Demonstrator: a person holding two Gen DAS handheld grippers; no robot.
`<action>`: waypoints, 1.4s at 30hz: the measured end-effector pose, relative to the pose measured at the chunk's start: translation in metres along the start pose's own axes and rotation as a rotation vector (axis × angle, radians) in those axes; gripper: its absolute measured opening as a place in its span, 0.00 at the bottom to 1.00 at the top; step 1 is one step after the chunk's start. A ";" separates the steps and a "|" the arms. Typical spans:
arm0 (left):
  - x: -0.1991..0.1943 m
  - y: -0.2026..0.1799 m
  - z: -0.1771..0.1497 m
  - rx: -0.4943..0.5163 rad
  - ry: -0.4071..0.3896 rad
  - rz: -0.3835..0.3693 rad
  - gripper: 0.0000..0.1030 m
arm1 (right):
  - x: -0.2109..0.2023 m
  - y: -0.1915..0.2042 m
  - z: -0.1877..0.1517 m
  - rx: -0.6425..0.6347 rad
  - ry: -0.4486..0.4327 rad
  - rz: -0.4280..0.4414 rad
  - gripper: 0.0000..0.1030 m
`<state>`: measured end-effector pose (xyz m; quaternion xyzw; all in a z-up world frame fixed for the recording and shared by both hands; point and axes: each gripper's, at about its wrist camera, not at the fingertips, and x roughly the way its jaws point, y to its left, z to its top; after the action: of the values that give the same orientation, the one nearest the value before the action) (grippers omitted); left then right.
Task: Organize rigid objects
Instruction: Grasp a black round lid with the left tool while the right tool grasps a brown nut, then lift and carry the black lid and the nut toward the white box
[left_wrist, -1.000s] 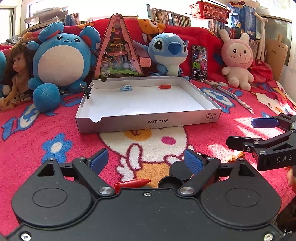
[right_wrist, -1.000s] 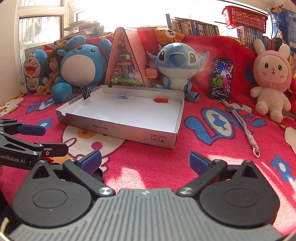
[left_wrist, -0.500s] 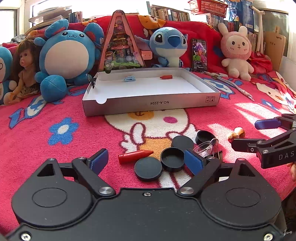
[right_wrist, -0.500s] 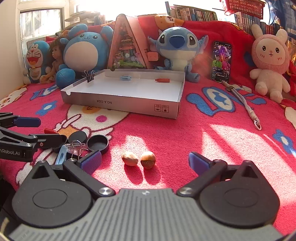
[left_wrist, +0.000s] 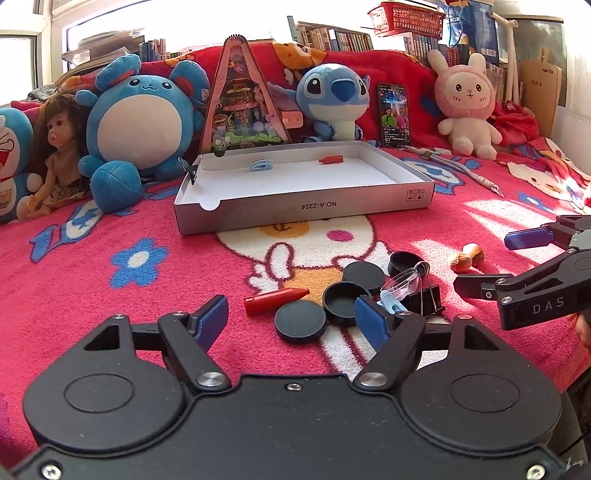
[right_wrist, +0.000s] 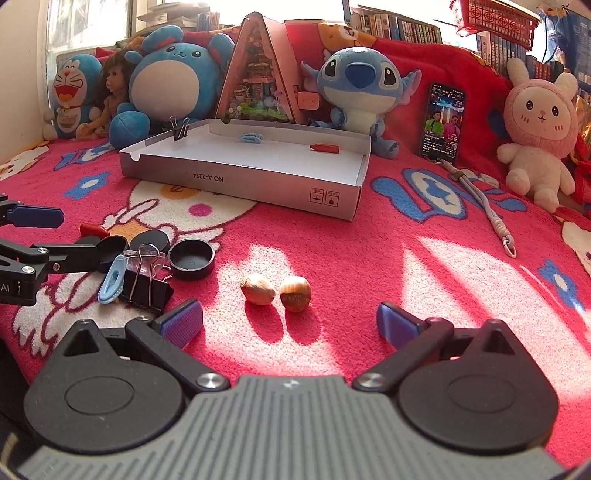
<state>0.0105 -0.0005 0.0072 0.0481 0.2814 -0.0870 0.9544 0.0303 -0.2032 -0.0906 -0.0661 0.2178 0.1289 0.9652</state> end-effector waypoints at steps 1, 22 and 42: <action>-0.001 0.000 0.000 -0.002 0.002 -0.002 0.60 | 0.000 -0.001 0.001 0.005 -0.004 -0.004 1.00; 0.002 -0.003 -0.006 0.026 0.044 -0.009 0.29 | -0.013 -0.007 0.002 0.039 -0.061 -0.060 0.44; 0.015 -0.001 -0.004 -0.014 0.029 0.023 0.42 | 0.002 0.003 0.001 0.028 -0.039 -0.051 0.35</action>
<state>0.0209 -0.0034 -0.0045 0.0461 0.2950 -0.0733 0.9516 0.0313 -0.1998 -0.0905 -0.0553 0.1990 0.1026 0.9730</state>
